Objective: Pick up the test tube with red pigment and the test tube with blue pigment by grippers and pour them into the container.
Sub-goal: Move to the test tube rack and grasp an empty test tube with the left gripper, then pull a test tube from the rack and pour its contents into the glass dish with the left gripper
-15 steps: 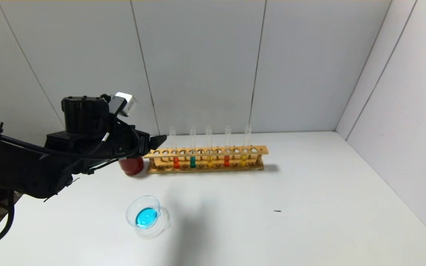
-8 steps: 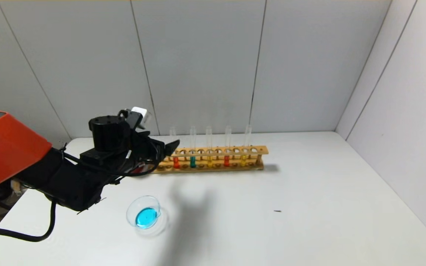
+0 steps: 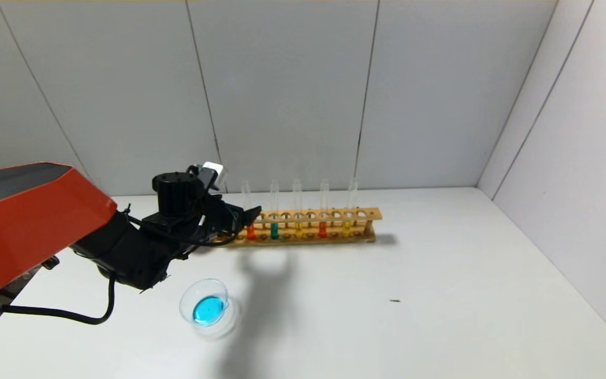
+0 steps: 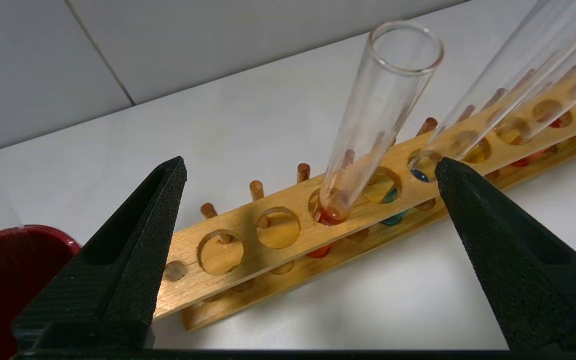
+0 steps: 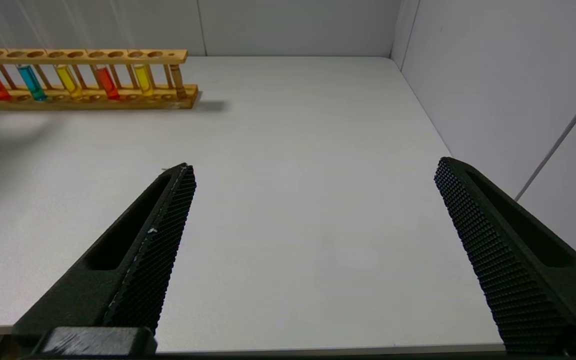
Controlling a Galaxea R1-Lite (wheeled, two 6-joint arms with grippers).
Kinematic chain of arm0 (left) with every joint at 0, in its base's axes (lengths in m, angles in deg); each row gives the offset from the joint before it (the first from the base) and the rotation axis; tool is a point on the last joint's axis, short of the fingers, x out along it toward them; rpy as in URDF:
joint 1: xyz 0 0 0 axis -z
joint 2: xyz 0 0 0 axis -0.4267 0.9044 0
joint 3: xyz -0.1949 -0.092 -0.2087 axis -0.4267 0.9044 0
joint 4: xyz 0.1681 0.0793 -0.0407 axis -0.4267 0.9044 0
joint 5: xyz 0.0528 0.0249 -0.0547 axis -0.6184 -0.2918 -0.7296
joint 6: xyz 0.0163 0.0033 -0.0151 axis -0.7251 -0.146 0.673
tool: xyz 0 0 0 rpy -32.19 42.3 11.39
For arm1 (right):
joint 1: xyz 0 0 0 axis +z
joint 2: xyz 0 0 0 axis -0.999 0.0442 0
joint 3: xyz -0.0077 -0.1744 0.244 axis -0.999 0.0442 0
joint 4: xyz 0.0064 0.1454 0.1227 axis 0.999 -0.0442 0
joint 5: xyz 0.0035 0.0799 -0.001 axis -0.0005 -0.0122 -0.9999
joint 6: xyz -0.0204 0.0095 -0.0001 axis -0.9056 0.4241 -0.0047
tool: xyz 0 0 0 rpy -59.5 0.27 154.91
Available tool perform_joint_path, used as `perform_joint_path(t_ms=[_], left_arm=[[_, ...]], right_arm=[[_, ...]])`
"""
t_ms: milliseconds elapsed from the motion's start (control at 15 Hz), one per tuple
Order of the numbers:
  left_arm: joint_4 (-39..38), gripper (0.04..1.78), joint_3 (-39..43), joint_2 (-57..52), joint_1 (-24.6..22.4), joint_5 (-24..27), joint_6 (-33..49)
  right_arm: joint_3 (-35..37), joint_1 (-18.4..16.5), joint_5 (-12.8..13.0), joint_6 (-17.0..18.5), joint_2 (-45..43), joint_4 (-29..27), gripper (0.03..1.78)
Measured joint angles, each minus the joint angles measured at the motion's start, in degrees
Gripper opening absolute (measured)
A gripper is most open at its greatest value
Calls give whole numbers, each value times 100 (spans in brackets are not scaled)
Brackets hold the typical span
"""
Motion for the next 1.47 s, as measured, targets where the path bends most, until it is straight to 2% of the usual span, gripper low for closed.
perform_joint_path(t_ms=[400, 533, 733, 1000, 1133, 1200, 1467], left_arm=[[162, 174, -367, 335, -16, 0, 5], [201, 166, -463, 416, -22, 0, 2], [215, 134, -538, 473, -16, 0, 6], [217, 61, -551, 485, -13, 7, 2], [215, 36, -551, 488, -9, 13, 6], [217, 31, -551, 488, -9, 13, 5], [226, 31, -568, 401, -7, 9, -24]], right_arm=[[0, 0, -2, 0, 0, 0, 175], [0, 0, -2, 0, 0, -2, 175], [0, 0, 0, 2, 0, 1, 175], [0, 0, -2, 0, 0, 0, 175], [0, 0, -2, 0, 0, 1, 175], [0, 0, 0, 0, 0, 0, 175], [0, 0, 0, 0, 0, 0, 175]])
